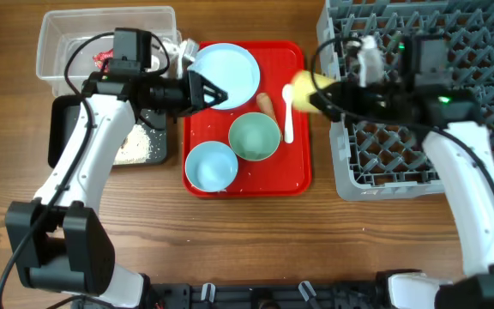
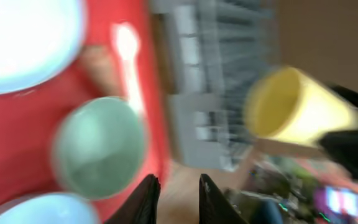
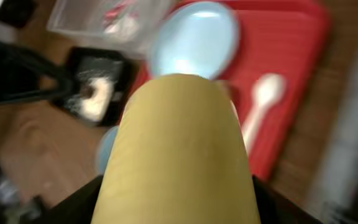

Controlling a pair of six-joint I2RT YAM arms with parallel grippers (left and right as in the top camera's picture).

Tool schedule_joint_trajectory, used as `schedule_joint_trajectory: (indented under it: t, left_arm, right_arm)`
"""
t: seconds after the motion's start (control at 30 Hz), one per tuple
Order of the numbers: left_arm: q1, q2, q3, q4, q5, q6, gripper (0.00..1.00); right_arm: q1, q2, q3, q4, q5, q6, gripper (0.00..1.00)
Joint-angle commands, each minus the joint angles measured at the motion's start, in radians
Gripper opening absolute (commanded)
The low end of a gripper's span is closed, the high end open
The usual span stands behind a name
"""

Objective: Sort waste into correct bins and load items into the dishwasher rack
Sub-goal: 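Place the yellow cup into the dish rack with the right gripper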

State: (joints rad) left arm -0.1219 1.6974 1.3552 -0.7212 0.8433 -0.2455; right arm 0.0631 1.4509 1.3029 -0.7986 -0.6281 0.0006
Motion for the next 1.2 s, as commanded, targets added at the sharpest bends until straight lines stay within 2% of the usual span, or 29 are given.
schedule_joint_trajectory:
  t: [0.0,0.07,0.13,0.33,0.67,0.73,0.8,0.87,1.03,1.17]
  left_arm:
    - [-0.024,-0.014,0.006,-0.042,-0.324,0.005,0.24]
    - [-0.034,-0.014,0.006,-0.051,-0.407,0.005,0.24]
    - [-0.034,-0.014,0.006,-0.052,-0.419,0.006,0.24]
    - [-0.034,-0.014,0.006,-0.064,-0.434,0.006,0.24]
    - [-0.034,-0.014,0.006,-0.081,-0.452,0.006,0.23]
    - [-0.034,-0.014,0.006,-0.082,-0.452,0.006,0.22]
    - [-0.034,-0.014,0.006,-0.088,-0.452,0.006,0.22]
    - [-0.034,-0.014,0.006,-0.092,-0.452,0.006,0.22]
    - [-0.034,-0.014,0.006,-0.092,-0.452,0.006,0.23]
    - [-0.034,-0.014,0.006,-0.092,-0.452,0.006,0.25]
  right_arm:
    - [-0.018,-0.082,0.098,-0.177,0.389,0.064,0.5]
    - [-0.018,-0.083,0.113,-0.34,0.615,0.182,0.5]
    - [-0.018,-0.065,0.113,-0.459,0.745,0.271,0.5]
    - [-0.018,0.067,0.105,-0.576,0.763,0.29,0.5]
    - [-0.018,0.115,-0.048,-0.462,0.649,0.26,0.5]
    - [-0.017,0.115,-0.053,-0.456,0.649,0.261,0.57]
    - [-0.017,0.115,-0.053,-0.455,0.649,0.261,0.73]
    - [-0.017,0.115,-0.052,-0.445,0.649,0.261,0.79]
    - [-0.017,0.114,-0.038,-0.412,0.634,0.261,0.81]
    - [-0.017,0.096,0.085,-0.434,0.6,0.214,0.81]
